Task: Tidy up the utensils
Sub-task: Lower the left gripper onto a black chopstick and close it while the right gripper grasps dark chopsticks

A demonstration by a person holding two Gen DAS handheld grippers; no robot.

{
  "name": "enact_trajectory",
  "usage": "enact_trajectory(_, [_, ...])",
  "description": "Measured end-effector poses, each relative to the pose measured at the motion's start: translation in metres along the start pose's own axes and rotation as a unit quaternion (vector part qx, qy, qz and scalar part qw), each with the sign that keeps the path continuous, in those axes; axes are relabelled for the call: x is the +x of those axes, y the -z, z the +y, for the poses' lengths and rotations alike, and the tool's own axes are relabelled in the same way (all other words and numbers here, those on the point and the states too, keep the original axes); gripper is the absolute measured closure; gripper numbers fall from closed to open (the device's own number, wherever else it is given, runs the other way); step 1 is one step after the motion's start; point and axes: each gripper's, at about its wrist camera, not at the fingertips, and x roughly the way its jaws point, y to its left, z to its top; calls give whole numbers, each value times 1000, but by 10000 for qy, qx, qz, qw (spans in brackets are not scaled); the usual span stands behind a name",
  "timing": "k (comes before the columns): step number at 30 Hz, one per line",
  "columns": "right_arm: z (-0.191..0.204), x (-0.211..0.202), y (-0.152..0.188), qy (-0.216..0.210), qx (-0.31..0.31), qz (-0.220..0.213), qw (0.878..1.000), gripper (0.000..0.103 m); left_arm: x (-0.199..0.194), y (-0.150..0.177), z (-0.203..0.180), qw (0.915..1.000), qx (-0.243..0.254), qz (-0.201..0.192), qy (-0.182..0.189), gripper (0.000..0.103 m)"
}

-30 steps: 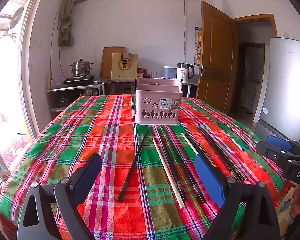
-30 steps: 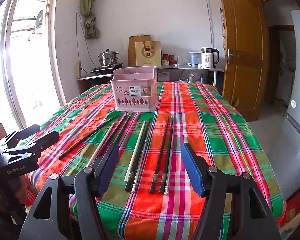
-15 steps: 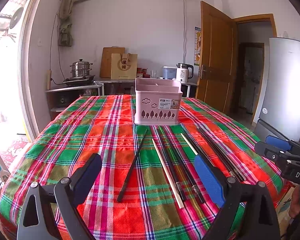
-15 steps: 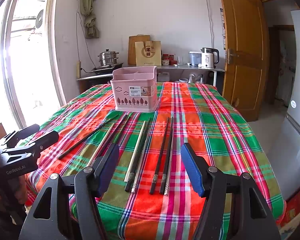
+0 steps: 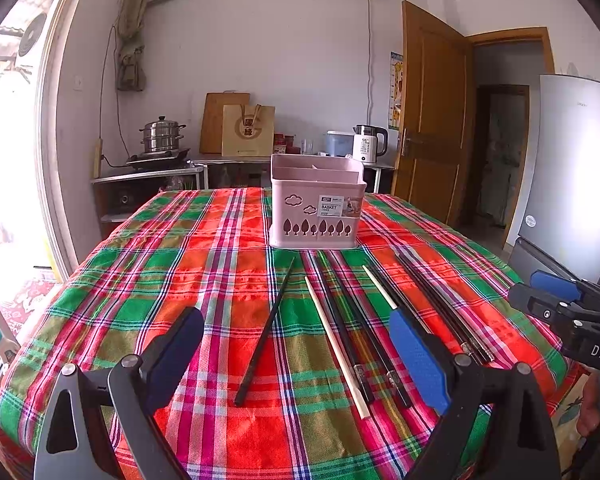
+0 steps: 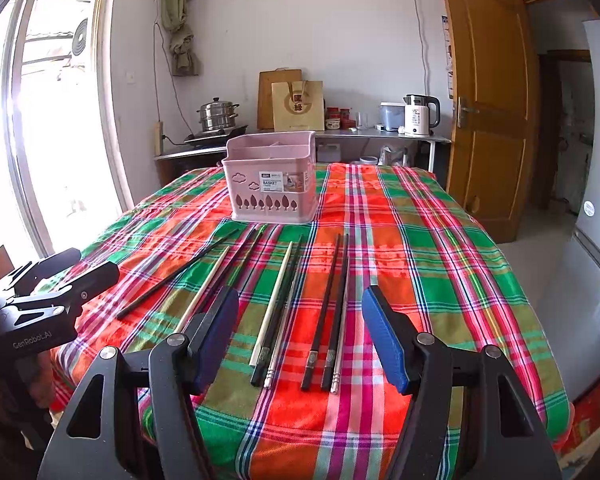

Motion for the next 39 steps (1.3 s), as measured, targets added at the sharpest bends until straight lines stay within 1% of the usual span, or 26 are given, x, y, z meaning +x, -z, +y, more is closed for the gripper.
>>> enact_trajectory(7, [-2, 15, -4, -45, 5, 80, 10000, 38, 17, -6, 3, 9998, 181, 111, -24, 9])
enact_trajectory(12, [-4, 31, -9, -75, -15, 182, 9998, 38, 42, -13, 4, 9983, 457, 342, -87, 9])
enact_trajectory(14, [-4, 39, -12, -84, -39, 243, 9997, 38, 56, -17, 7, 9974, 532, 475, -87, 9])
enact_trajectory(18, [-7, 56, -20, -83, -79, 354, 9993, 38, 83, -26, 16, 9961, 514, 711, 30, 9])
enact_trajectory(19, [-8, 61, -22, -78, -81, 397, 9991, 38, 90, -28, 18, 9956, 538, 769, 52, 11])
enact_trajectory(21, [-10, 74, -26, -28, -65, 554, 9984, 38, 107, -33, 20, 9934, 633, 952, -17, 13])
enact_trajectory(24, [-12, 92, -34, -62, -52, 736, 9973, 39, 133, -38, 27, 9888, 611, 1342, 240, 13])
enact_trajectory(25, [-13, 99, -37, -52, -53, 811, 9967, 42, 143, -39, 29, 9866, 628, 1483, 262, 17])
enact_trajectory(26, [-14, 105, -39, -65, -49, 880, 9961, 47, 152, -40, 30, 9844, 664, 1606, 277, 20])
enact_trajectory(27, [-14, 113, -41, -83, -40, 964, 9953, 49, 161, -41, 30, 9822, 699, 1719, 296, 23])
enact_trajectory(28, [-14, 120, -43, -87, -35, 1068, 9942, 53, 169, -41, 30, 9800, 745, 1818, 312, 26])
enact_trajectory(29, [-14, 128, -45, -109, -29, 1165, 9931, 59, 178, -42, 30, 9778, 795, 1918, 284, 27])
enact_trajectory(31, [-13, 143, -46, -144, -49, 1347, 9908, 66, 193, -40, 30, 9738, 890, 2077, 260, 31])
enact_trajectory(33, [-14, 157, -46, -159, -86, 1514, 9883, 72, 205, -39, 31, 9714, 907, 2183, 238, 32])
enact_trajectory(35, [-15, 169, -45, -153, -103, 1651, 9861, 79, 213, -39, 32, 9699, 871, 2261, 260, 34])
enact_trajectory(39, [-16, 185, -47, -211, -92, 1829, 9829, 82, 222, -39, 31, 9675, 909, 2343, 297, 37])
